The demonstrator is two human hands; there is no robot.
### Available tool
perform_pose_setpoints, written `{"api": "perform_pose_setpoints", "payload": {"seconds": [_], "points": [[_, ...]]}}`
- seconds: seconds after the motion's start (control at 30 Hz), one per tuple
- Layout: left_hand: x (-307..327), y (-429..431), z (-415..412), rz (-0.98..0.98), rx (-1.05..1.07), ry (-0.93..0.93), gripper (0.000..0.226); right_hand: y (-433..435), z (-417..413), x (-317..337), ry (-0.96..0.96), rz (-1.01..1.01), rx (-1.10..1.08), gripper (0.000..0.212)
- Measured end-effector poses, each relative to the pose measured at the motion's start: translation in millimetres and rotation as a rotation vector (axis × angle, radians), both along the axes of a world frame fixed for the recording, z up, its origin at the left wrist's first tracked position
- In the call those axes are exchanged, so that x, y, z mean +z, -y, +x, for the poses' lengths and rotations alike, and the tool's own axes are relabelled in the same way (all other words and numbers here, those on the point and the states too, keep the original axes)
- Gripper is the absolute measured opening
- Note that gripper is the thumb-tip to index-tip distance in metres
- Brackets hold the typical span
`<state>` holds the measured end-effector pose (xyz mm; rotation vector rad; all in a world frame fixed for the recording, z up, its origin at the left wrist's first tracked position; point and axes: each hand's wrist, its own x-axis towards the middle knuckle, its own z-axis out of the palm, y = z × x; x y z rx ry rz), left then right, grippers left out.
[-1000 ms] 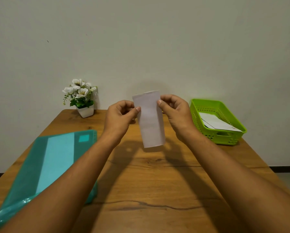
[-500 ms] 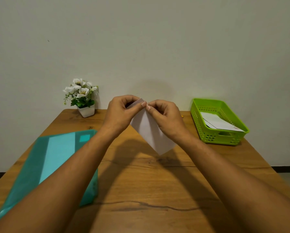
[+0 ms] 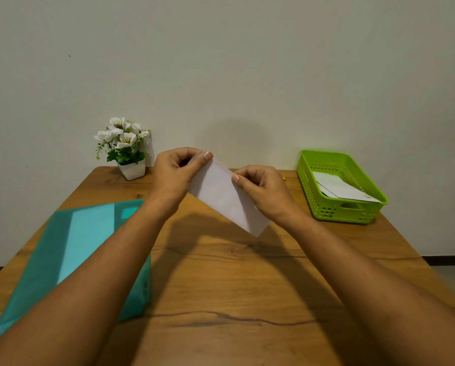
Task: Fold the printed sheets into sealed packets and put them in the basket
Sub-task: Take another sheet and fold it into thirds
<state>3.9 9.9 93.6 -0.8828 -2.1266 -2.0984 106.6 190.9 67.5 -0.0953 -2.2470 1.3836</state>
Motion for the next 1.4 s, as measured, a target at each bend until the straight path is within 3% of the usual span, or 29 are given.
{"api": "perform_pose_setpoints", "payload": {"seconds": [0.2,0.37,0.5,0.6,0.67,0.83,0.93,1.1,1.23,1.4], "points": [[-15.3,13.0,-12.6,0.063,0.101,0.136,0.018,-21.5,13.5,-23.9,0.1,-0.034,0.0,0.019],[-40.9,21.4,-15.1,-0.001,0.169,0.196,0.013,-36.2,29.7,-44.9,0.182,-0.114,-0.028,0.022],[-64.2,15.4,-7.5,-0.122,0.241,0.242,0.01,-49.8,27.8,-65.1,0.219,-0.198,-0.161,0.014],[-85.9,10.2,-5.1,-0.321,0.297,0.164,0.033,-60.2,19.6,-77.9,0.249,-0.197,-0.309,0.014],[-96.8,5.9,-1.9,-0.526,0.287,-0.013,0.044,-66.2,12.9,-83.6,0.282,-0.119,-0.376,0.018],[-119.0,-9.0,9.5,-0.989,0.003,-0.341,0.049,-72.4,4.0,-87.0,0.361,0.136,-0.455,0.029],[-133.4,-15.0,4.1,-1.162,-0.004,-0.41,0.052,-66.2,2.7,-86.2,0.417,0.281,-0.492,0.033],[-137.0,-25.6,0.4,-1.248,0.041,-0.451,0.059,-23.0,-6.0,-91.1,0.463,0.729,-0.313,0.045],[-135.6,-27.5,-3.5,-1.265,0.024,-0.472,0.059,10.5,-28.5,-102.6,0.437,0.808,-0.102,0.053],[-136.3,-27.6,-4.6,-1.278,0.015,-0.472,0.058,17.2,-36.8,-105.0,0.485,0.792,-0.075,0.053]]}}
